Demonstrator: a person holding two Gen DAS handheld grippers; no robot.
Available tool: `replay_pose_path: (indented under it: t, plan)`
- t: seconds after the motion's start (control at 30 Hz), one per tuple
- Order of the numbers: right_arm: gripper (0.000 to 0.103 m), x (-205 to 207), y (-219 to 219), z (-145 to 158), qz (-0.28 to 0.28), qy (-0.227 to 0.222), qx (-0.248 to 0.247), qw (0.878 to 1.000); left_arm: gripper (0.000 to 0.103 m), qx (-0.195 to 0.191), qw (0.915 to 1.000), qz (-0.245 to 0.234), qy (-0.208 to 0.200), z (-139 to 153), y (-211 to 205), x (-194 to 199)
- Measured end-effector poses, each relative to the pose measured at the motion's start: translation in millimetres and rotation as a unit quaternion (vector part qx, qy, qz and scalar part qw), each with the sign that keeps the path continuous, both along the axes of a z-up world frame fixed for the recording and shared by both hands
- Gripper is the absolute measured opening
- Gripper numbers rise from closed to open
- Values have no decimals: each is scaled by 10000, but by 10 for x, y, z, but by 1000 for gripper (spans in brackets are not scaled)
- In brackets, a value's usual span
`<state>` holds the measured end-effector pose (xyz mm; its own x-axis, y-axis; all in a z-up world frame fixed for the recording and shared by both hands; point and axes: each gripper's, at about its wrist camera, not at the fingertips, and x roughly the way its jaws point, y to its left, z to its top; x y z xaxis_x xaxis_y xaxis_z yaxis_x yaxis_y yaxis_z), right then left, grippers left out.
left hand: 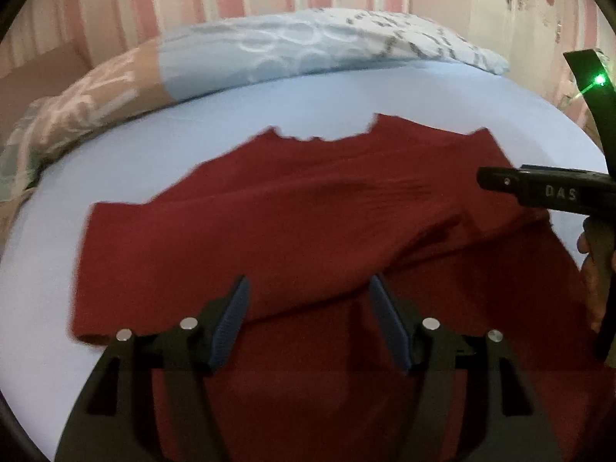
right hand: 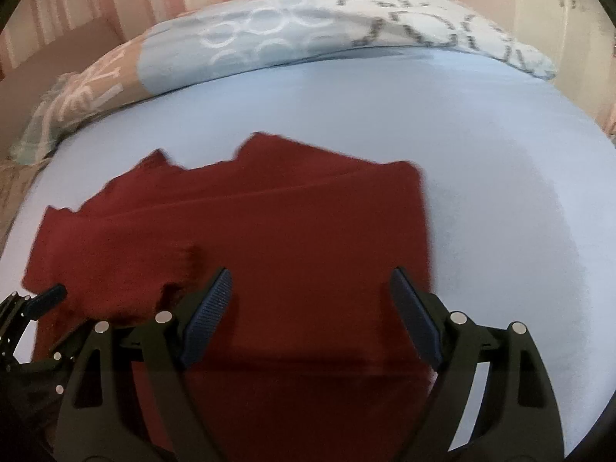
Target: Fold small clothes
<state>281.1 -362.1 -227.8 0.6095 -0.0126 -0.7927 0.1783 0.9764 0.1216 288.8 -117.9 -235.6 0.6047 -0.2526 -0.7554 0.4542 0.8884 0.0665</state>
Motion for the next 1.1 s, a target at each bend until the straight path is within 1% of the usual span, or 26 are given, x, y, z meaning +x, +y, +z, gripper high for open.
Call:
replay_pose_path:
  t: [0.1,0.17,0.3,0.43,0.53,0.63,0.67,0.7,0.73,0.8,0.83,0.9,0.97,1.03,1.1]
  plan:
    - [84,56,222,0,225,11,119,9997,65,107,9994,309,-112,-2,284,76]
    - [83,107,370,-3,327,26,147,9994,65,133,9984,548,-44,-34,468,207]
    - [74,176,508,28,416,51,354,9985,65,76,9964,836,-74,-12,720,338]
    - [74,185,522,72,326,4,477,9983,65,101,9959,887,-172,-27,793,398]
    - [74,233,561,-20,382,283,572,9972,65,49,9958,900,-152,-39,799,425]
    - [74,245,621,-67,455,268,721,9960,65,26,9959,896,-117,-38,757,523]
    - [72,269,655,-88,522,283,783,9952,65,-2,9959,902,-79,-40,756,554]
    - [62,298,692,-118,602,323,860,9940,65,-10,9958,909,-66,-40,749,579]
    - [56,323,726,-143,673,357,915,9929,65,-19,9957,921,-59,-31,748,592]
    - [34,346,805,-137,796,255,892,9925,65,-22,9955,946,-75,-12,753,597]
    - [27,349,849,-113,881,178,815,9926,65,-18,9954,956,-85,-5,759,594]
    - [21,339,879,-83,952,109,662,9932,65,2,9952,972,-89,12,785,588]
    - [15,307,833,-41,987,-20,607,9933,65,31,9951,980,-136,39,795,577]
    - [14,263,727,37,899,-202,538,9943,65,21,9948,1001,-191,85,808,568]
    - [14,182,536,187,671,-516,336,9958,65,-80,9943,1032,-244,164,829,565]
